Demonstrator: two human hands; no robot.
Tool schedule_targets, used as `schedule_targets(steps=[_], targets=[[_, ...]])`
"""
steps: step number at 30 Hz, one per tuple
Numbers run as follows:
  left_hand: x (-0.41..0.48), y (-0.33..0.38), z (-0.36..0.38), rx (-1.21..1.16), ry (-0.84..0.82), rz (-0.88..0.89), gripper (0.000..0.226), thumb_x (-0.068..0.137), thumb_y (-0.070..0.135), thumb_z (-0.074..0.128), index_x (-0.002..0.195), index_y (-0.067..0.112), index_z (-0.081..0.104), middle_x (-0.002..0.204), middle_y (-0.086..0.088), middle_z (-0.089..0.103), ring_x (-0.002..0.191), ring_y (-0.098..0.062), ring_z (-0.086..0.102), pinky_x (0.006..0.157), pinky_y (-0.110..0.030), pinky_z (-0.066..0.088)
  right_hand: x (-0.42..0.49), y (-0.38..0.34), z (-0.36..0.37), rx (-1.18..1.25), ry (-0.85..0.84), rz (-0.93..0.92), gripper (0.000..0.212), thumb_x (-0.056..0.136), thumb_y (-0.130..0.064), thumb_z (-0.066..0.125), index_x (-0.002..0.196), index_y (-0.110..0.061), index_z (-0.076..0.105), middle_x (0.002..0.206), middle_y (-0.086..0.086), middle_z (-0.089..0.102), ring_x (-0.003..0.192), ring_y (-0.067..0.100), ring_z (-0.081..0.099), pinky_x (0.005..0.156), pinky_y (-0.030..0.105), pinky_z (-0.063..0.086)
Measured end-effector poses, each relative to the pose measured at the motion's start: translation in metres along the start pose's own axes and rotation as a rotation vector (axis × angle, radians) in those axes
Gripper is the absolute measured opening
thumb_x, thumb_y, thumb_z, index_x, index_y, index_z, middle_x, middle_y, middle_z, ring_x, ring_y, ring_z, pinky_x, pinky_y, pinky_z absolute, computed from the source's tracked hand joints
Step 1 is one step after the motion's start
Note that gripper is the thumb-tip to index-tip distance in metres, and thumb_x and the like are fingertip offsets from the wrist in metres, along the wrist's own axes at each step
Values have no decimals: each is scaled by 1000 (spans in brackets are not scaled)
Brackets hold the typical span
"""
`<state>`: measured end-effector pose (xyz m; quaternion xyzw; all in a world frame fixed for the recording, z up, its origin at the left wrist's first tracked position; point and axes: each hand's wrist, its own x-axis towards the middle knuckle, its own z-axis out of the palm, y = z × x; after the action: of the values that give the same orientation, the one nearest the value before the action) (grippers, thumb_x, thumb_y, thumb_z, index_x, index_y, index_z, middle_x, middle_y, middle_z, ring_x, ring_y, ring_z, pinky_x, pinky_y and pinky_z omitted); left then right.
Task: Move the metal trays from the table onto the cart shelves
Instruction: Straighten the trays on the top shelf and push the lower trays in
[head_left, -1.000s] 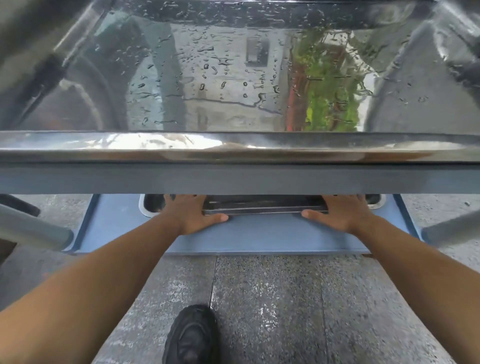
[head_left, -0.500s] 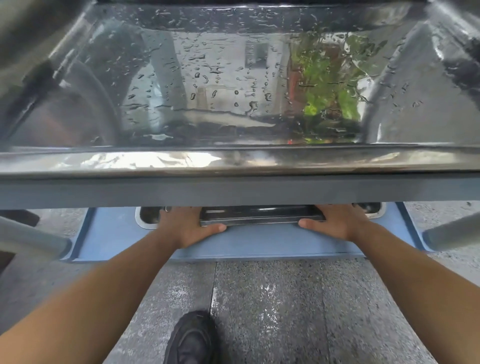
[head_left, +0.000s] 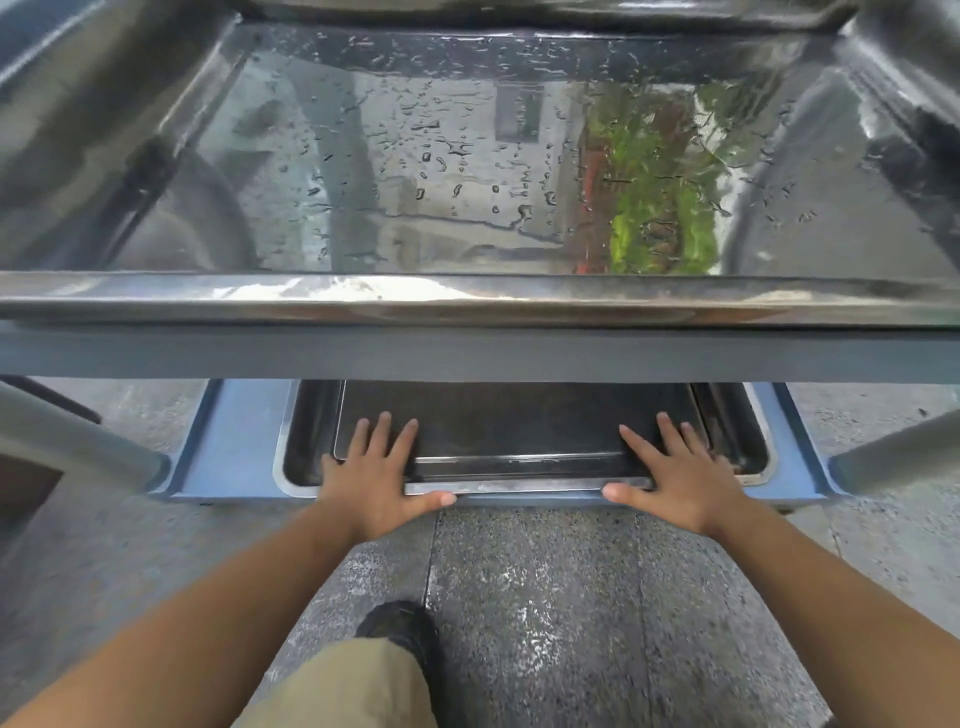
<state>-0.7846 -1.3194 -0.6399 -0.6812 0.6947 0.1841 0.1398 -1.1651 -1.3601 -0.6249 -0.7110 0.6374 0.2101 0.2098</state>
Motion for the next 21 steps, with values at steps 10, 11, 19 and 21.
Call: schedule_targets(steps=[10,11,19,21], targets=[[-10,-1,7,23,-23,-2,122,53,105,7,153,38,-8,165,-1,-13,151,-29,-11,111,-69,22,-12,-1,6,-8,-14,-1,115,48,-104,10,148,-51,-13,161,4,-21,149,32,-12,116,57,14],[-11,-2,7,23,-21,0,121,53,105,7,153,38,-8,165,-1,-13,151,-29,-12,111,-69,22,-13,-2,6,-7,-10,0,115,48,-104,10,147,-51,-13,161,4,-21,149,32,-12,116,57,14],[-11,-2,0,43,-78,18,118,55,103,9,153,40,-11,163,-2,-20,150,-30,-17,114,-69,16,-17,-4,12,9,-15,22,112,48,-106,9,139,-51,-26,158,2,-27,148,29,-17,116,58,12],[-12,-2,-2,41,-91,24,117,57,102,10,153,40,-11,163,-3,-21,150,-31,-18,114,-69,15,-19,-6,12,14,-28,23,114,48,-105,11,143,-51,-22,159,2,-27,148,30,-17,116,58,12]])
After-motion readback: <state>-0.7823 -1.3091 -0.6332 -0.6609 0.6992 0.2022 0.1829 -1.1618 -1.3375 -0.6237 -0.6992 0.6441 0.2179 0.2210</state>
